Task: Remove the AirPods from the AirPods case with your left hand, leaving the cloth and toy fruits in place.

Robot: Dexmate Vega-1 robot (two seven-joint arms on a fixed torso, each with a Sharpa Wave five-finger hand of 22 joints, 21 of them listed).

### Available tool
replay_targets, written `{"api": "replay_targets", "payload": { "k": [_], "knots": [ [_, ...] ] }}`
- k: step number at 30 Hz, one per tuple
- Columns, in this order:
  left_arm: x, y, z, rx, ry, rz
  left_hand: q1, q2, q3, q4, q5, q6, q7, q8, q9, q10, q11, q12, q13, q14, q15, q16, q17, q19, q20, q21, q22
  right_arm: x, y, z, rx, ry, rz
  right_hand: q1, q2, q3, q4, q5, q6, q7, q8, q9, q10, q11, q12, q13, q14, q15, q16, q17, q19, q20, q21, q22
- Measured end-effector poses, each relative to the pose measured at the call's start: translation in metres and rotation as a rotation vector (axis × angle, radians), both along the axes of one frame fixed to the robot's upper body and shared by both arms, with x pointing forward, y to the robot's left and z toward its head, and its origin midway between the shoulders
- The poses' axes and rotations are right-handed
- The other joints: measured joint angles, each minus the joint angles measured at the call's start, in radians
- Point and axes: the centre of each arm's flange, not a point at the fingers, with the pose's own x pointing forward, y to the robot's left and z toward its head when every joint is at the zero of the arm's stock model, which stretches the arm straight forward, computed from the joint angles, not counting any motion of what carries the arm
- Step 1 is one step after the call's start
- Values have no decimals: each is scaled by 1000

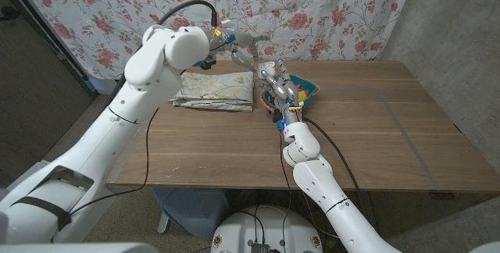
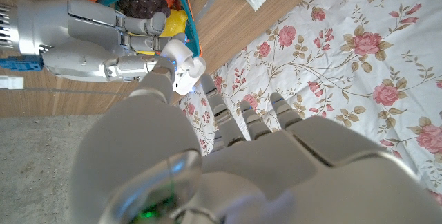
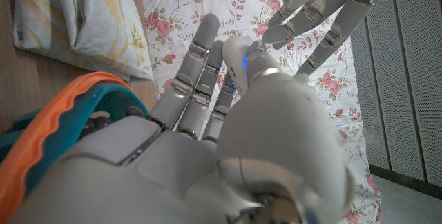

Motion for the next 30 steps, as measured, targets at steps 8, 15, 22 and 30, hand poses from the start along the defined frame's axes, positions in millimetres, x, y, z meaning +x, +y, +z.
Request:
{"api": "replay_targets", "payload": {
  "k": [8,15,22,30],
  "knots": [
    [0,-1,0,6,7,1,-5,5,-8,0,0,0,0,0,0,-9,-2,-15,-4,-9,9,0,0,0,0,0,0,-1,2,1,-5,-4,9,1,1,0,0,0,0,0,0,0,0,0,-3,1,0,0,-3,0,0,0,8,-2],
    [1,-1,-1,10,16,4,-13,6,-8,0,-4,0,0,0,0,-9,-2,-21,-9,-9,9,0,0,0,0,0,0,-3,5,2,-8,-9,19,5,2,0,0,5,0,0,0,0,0,0,-4,1,0,0,-3,-1,0,0,8,-2],
    [1,-1,-1,9,18,3,-17,2,-13,4,-4,0,0,0,0,-9,-2,-25,-14,-9,9,0,0,0,0,0,0,-4,5,2,-11,-12,25,5,3,0,0,5,0,0,0,0,0,0,-4,1,-1,-1,-3,0,0,0,16,-2],
    [2,-2,-5,23,35,13,-23,8,-19,2,-4,-4,4,0,0,-9,-2,-29,-18,-9,9,0,0,-4,-4,0,0,-7,8,3,-17,-20,35,5,3,0,0,4,0,0,4,0,0,0,-7,1,1,2,-4,0,0,0,16,-2]
  ]
}}
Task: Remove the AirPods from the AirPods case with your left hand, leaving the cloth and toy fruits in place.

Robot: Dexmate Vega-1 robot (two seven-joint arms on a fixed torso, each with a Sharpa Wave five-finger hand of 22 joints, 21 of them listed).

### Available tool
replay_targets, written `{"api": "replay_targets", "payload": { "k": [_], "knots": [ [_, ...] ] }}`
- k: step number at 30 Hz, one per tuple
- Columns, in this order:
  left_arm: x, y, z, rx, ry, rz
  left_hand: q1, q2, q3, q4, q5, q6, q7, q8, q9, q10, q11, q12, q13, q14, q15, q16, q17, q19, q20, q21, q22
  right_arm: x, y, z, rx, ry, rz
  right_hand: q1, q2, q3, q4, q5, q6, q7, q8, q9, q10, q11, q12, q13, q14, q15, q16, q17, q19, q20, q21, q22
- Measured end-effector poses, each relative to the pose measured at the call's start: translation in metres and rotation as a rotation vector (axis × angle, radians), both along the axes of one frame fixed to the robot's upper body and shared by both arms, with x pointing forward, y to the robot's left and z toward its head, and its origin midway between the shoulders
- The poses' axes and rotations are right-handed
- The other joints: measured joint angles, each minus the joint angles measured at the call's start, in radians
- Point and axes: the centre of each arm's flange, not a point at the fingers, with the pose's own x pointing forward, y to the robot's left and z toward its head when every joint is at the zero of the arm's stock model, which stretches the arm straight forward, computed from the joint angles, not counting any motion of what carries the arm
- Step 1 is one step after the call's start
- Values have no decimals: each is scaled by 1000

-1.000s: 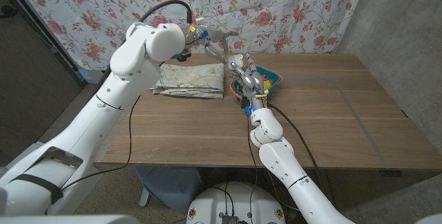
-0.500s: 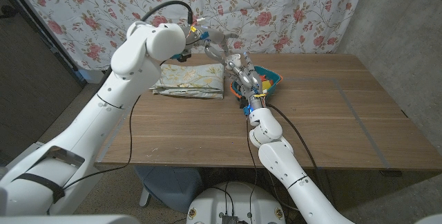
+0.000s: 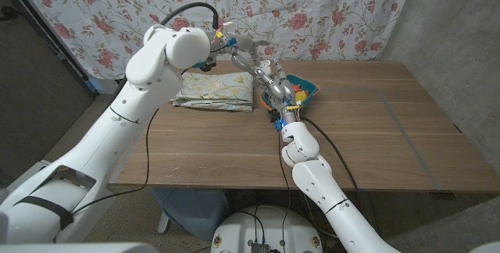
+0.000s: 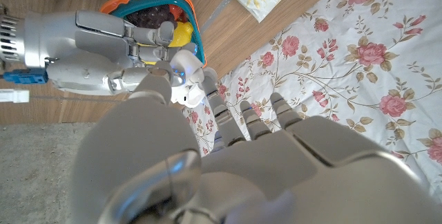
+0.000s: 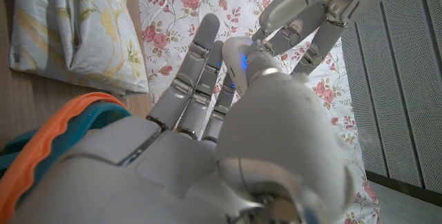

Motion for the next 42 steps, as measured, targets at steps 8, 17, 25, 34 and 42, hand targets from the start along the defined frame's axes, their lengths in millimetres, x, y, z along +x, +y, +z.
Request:
{"api": "replay_targets", "payload": {
  "k": [8,17,25,34,42],
  "knots": [
    [1,-2,0,-16,31,-8,-18,7,-8,8,0,0,0,0,0,-11,11,-11,-4,-6,6,0,0,0,0,0,2,-2,2,0,-3,-4,9,0,0,-4,4,0,6,6,0,0,0,0,0,0,0,0,0,0,0,0,7,0],
    [3,0,1,-29,62,-5,-41,15,-16,16,-4,0,0,-5,0,-11,11,-20,-14,-6,6,0,0,-7,0,0,2,-4,2,0,-7,-6,12,0,0,-4,4,0,6,6,0,0,0,0,4,0,0,0,0,0,0,0,13,0],
    [2,2,1,-34,76,-1,-25,41,15,-6,12,0,0,-5,0,10,9,-23,-13,-1,1,0,0,-7,0,0,2,-5,2,-1,-9,-7,13,0,0,-4,4,0,6,6,0,0,0,0,4,-1,-1,-1,-4,0,0,0,19,0],
    [2,4,1,-34,80,4,-1,66,48,-20,32,0,0,-5,0,19,7,-23,-10,2,5,0,0,-7,0,0,2,-6,3,-1,-13,-7,12,0,0,-4,4,4,6,6,0,0,0,0,4,0,0,0,-4,0,0,0,19,0],
    [3,4,2,-33,91,4,18,85,85,-30,60,9,2,-5,0,28,16,-24,-6,8,0,0,0,-7,0,0,2,-6,3,-1,-13,-7,8,0,0,-4,4,4,6,6,0,0,0,0,4,0,2,2,-4,0,0,0,25,0]
  ]
}}
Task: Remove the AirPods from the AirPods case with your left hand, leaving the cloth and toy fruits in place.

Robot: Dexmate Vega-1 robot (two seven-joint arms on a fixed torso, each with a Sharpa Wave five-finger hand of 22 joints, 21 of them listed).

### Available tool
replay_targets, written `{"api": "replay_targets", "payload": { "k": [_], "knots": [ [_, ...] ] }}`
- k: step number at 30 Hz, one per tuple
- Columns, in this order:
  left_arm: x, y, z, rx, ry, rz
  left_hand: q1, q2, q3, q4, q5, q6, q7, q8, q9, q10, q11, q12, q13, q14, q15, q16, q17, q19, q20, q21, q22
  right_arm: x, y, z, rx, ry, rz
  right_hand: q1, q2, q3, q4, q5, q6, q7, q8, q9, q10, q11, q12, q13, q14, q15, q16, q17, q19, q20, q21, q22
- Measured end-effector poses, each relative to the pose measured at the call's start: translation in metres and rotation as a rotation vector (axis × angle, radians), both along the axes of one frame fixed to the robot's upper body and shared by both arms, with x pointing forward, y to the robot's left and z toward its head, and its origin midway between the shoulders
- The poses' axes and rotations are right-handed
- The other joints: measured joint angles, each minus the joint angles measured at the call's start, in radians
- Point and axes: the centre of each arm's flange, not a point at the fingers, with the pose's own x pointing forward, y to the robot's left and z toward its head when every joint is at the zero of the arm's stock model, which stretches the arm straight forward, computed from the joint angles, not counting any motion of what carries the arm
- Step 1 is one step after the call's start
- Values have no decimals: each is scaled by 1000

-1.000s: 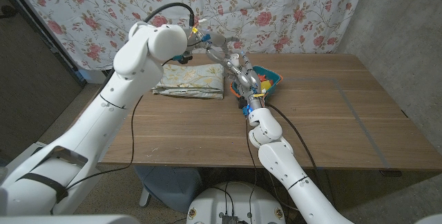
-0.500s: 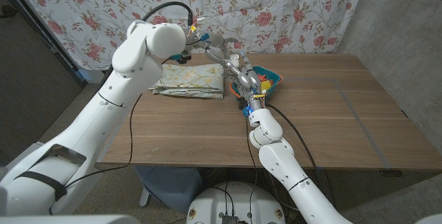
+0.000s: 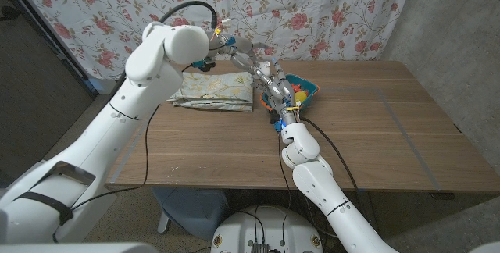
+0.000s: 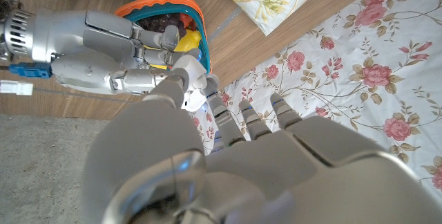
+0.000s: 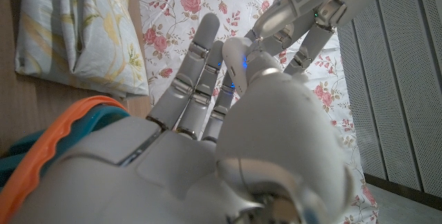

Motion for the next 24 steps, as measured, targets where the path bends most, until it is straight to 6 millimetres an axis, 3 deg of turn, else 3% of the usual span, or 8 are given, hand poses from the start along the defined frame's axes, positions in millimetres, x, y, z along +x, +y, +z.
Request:
{"api": "replay_targets", "payload": {
  "k": [10,16,24],
  "knots": [
    [2,-2,0,2,2,-9,-6,-6,14,3,4,5,-5,0,0,11,-11,0,4,13,-5,0,0,4,4,0,0,-2,0,1,-6,-6,-2,0,0,0,0,0,0,0,0,0,0,0,0,0,0,0,0,0,0,0,6,0],
    [4,-3,-1,-5,-2,-15,-34,-18,0,25,4,5,-5,-4,0,16,-9,6,15,29,-10,5,2,9,9,0,0,-2,0,1,-9,-8,-3,0,0,-3,-3,0,0,0,0,0,0,0,-3,0,0,0,0,0,0,0,6,0],
    [4,-2,-2,-20,-13,-25,-53,-8,-6,31,8,25,-15,-4,0,59,-16,51,41,87,-40,24,11,17,12,0,-3,-2,-1,4,-11,-16,-4,-4,-4,-7,-4,0,4,-4,0,0,0,0,-4,0,-1,-1,-4,1,0,0,11,-5]
  ]
}}
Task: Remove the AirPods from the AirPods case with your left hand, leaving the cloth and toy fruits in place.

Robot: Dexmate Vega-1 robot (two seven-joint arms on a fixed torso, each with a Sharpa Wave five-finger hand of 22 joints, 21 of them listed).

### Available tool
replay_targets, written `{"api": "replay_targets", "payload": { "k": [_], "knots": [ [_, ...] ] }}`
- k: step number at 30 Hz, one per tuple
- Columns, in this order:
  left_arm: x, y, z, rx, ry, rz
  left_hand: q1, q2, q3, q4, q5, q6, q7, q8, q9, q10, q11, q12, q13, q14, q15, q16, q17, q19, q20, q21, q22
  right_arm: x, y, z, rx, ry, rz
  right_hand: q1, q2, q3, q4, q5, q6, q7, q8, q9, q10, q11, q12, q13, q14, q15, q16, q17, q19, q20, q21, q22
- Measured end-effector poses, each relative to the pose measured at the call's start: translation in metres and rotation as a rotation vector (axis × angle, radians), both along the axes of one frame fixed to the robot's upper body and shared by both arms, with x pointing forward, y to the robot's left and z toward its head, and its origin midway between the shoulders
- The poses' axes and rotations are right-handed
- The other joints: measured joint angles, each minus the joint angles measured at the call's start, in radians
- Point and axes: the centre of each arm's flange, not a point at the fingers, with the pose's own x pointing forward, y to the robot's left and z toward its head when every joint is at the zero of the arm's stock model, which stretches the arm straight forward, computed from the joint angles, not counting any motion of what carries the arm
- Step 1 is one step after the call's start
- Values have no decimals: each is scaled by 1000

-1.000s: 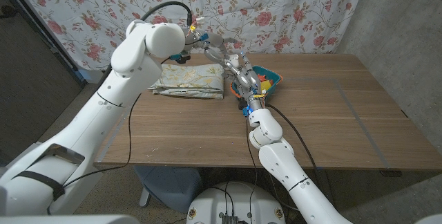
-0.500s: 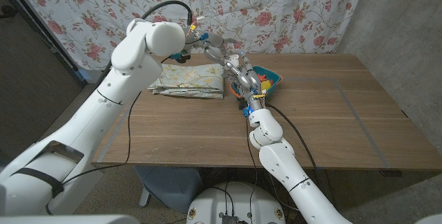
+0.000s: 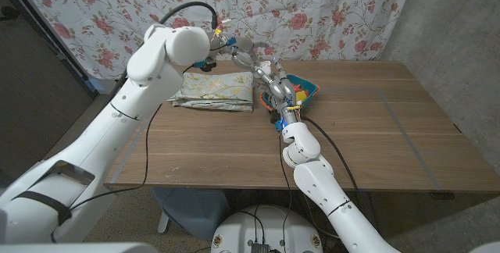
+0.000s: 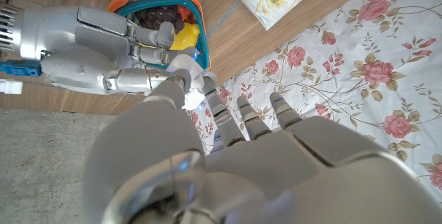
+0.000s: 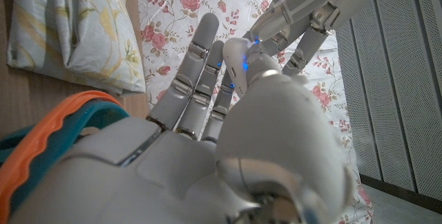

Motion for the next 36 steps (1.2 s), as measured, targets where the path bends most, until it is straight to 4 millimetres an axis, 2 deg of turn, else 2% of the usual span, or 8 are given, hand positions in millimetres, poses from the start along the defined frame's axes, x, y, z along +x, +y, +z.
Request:
{"api": "replay_targets", "payload": {
  "k": [6,12,17,27,33,36],
  "knots": [
    [0,0,-1,-4,0,-5,0,0,-5,-5,-2,14,-3,0,0,5,-2,15,21,9,-9,2,1,2,-2,0,0,0,0,1,-1,-3,0,0,0,0,0,0,0,0,0,0,0,0,0,0,1,1,1,4,0,0,4,0],
    [1,1,-2,-6,9,-12,9,-15,-8,-20,-5,18,-7,0,0,-40,0,5,29,-27,16,-17,-4,2,-2,0,0,0,0,1,-1,-4,0,0,0,0,0,-1,0,0,0,0,0,0,1,0,1,0,1,4,0,0,7,0],
    [2,1,-3,-11,14,-18,10,-23,-10,-21,-13,27,-16,0,0,-40,0,5,25,-27,15,-17,-7,2,-2,0,0,0,1,1,-2,-5,1,2,2,0,0,-1,4,4,0,0,0,0,2,-1,3,3,1,4,0,0,9,0],
    [3,1,-6,-19,28,-33,14,-29,-4,-32,-13,37,-16,0,0,-39,-1,4,25,-27,15,-17,-11,1,-2,0,0,-3,0,1,6,-4,6,4,4,0,0,-1,6,6,0,0,4,4,2,-1,3,3,1,4,0,0,12,0],
    [3,3,-7,-32,35,-43,27,-16,0,-37,-13,39,-14,0,0,-28,-3,3,27,-26,15,-17,-9,3,-1,0,0,-3,1,1,12,7,26,4,4,-1,1,0,6,5,0,0,4,4,2,-3,3,3,1,4,0,0,18,0],
    [3,3,-8,-37,36,-47,38,-8,3,-39,-13,43,-10,0,0,-23,1,5,27,-16,5,-17,-9,5,2,0,0,-3,1,1,13,11,37,4,4,-1,1,0,6,5,0,0,4,4,2,-3,3,3,1,4,0,0,20,0]
  ]
}}
